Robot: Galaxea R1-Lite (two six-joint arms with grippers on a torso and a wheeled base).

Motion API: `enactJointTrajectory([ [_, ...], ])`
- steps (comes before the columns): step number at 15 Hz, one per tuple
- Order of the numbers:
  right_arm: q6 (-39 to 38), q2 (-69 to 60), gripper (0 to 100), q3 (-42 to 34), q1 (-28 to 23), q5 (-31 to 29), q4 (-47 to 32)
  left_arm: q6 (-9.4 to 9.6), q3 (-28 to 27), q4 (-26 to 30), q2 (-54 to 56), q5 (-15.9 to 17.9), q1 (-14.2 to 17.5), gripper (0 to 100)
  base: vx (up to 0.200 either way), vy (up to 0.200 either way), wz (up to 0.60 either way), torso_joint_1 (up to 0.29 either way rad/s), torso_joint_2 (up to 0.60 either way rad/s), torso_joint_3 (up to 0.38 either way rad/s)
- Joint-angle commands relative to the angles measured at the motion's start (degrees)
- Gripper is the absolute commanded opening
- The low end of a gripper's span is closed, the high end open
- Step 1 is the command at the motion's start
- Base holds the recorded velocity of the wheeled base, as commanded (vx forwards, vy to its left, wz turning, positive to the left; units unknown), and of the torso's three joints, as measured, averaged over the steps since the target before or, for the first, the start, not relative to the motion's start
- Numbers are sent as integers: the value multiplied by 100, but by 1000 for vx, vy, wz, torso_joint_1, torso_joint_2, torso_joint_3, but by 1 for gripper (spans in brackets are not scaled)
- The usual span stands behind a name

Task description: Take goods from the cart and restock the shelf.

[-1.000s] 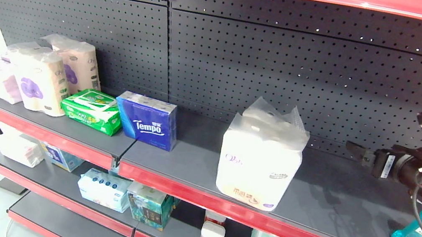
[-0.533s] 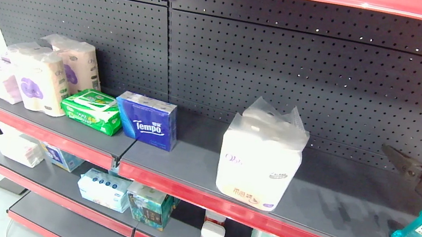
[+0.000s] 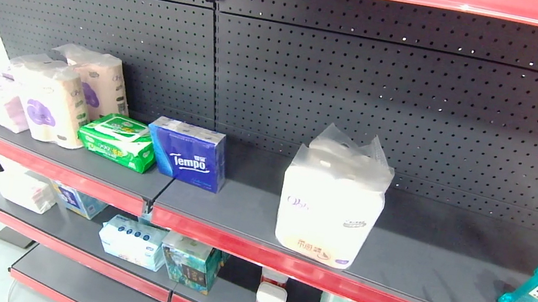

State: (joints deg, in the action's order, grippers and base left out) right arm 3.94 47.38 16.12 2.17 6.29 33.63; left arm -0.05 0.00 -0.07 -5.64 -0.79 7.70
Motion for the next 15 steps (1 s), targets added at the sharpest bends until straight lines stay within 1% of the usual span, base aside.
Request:
enactJointTrajectory([
  [1,72,-1117,100,-627,-489,162,-454,-4,0,-1,-7,0,3,100,0,0,0,0,0,0],
  [2,380,-1522,100,-865,-788,162,-727,-4,0,-1,-7,0,3,100,0,0,0,0,0,0],
  [3,388,-1882,100,-1040,-955,109,-1025,-4,0,-1,2,0,3,100,0,0,0,0,0,0],
  [5,380,-2365,100,-1366,-1113,136,-1430,-4,0,-1,2,0,3,100,0,0,0,0,0,0],
  [6,388,-2981,100,-1612,-1157,355,-1588,-4,0,-1,-7,-9,3,100,0,0,0,0,0,0],
  [7,388,-3156,100,-1612,-1184,470,-1693,-4,0,-1,-7,0,3,100,0,0,0,0,0,0],
  [8,371,-3499,100,-1612,-1157,461,-2159,-4,0,-1,-7,0,3,100,0,0,0,0,0,0],
  [9,362,-3763,100,-1612,-1122,320,-2423,-4,0,-1,2,0,3,100,0,0,0,0,0,0],
  [10,371,-4202,100,-1612,-1113,65,-2906,-4,0,-1,2,-9,3,100,0,0,0,0,0,0],
  [11,336,-4185,100,-1612,-1070,-181,-3021,-4,0,-1,-7,0,3,100,0,0,0,0,0,0],
  [13,-33,-4194,100,-1612,-533,-954,-3003,-4,0,-1,-7,0,3,100,0,0,0,0,0,0],
  [14,-148,-4238,100,-1603,-296,-1165,-3012,-4,0,-1,-7,0,3,100,0,0,0,0,0,0],
  [15,-148,-4273,100,-1603,-173,-1156,-3012,-4,0,-1,-7,0,3,100,0,0,0,0,0,0],
])
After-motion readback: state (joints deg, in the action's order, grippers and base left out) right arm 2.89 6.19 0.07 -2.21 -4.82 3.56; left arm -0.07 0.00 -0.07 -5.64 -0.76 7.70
